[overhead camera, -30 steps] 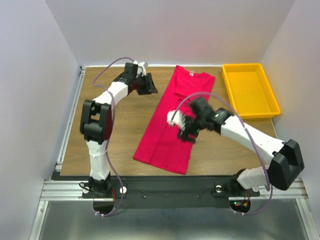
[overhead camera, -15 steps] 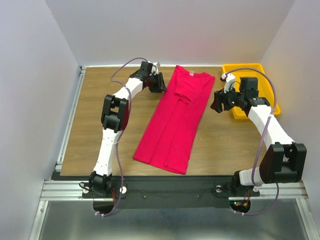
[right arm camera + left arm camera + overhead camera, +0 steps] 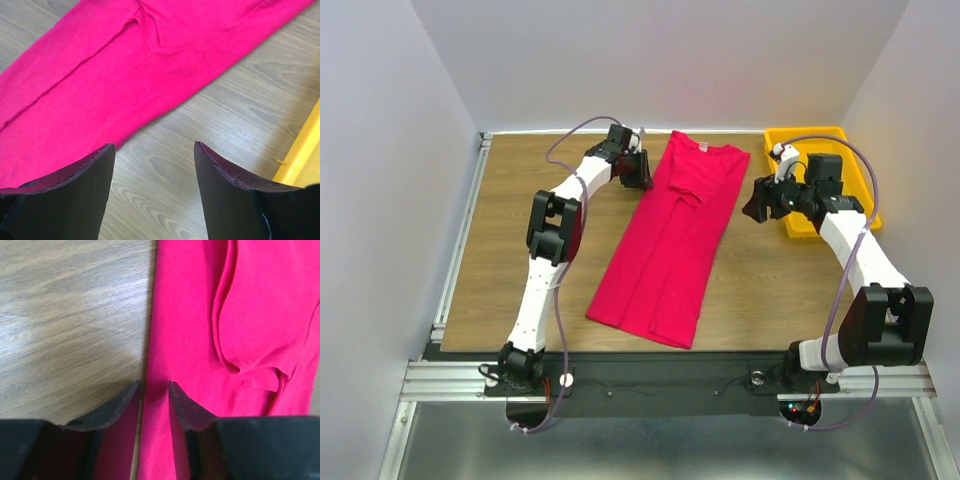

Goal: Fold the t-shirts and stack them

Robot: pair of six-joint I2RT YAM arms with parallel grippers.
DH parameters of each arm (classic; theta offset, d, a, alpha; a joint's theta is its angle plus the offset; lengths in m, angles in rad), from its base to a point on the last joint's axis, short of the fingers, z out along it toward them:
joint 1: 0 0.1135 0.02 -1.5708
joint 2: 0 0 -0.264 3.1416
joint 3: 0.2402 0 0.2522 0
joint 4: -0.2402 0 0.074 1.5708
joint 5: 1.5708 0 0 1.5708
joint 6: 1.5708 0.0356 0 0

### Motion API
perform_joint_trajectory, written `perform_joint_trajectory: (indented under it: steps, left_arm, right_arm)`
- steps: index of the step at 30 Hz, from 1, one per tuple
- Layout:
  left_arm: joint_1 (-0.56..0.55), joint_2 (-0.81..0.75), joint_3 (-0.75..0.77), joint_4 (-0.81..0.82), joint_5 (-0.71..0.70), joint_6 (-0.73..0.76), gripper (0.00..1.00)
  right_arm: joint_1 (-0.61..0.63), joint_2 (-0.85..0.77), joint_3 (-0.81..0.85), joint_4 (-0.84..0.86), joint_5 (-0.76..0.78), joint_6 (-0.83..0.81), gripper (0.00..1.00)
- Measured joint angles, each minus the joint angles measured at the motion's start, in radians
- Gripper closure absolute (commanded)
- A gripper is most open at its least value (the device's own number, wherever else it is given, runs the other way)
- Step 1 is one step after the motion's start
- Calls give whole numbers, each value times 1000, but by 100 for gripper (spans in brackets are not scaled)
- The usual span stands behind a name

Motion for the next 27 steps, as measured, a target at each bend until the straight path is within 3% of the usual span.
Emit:
perform_joint_trajectory:
  steps: [1, 5, 12, 27]
  left_arm:
    - [-4, 0, 2, -5, -10, 2, 71]
    - [-11, 5, 11, -26, -54, 11, 100]
    - [-12, 1, 8, -27, -83, 17, 100]
    - [116, -194, -307, 16, -136, 21, 100]
  right_arm:
    - [-3, 0, 0, 2, -3, 2, 30]
    - [-11, 0, 0, 5, -15, 11, 30]
    - [-12, 0, -21, 13, -26, 16, 30]
    - [-13, 21, -31, 16, -56, 18, 30]
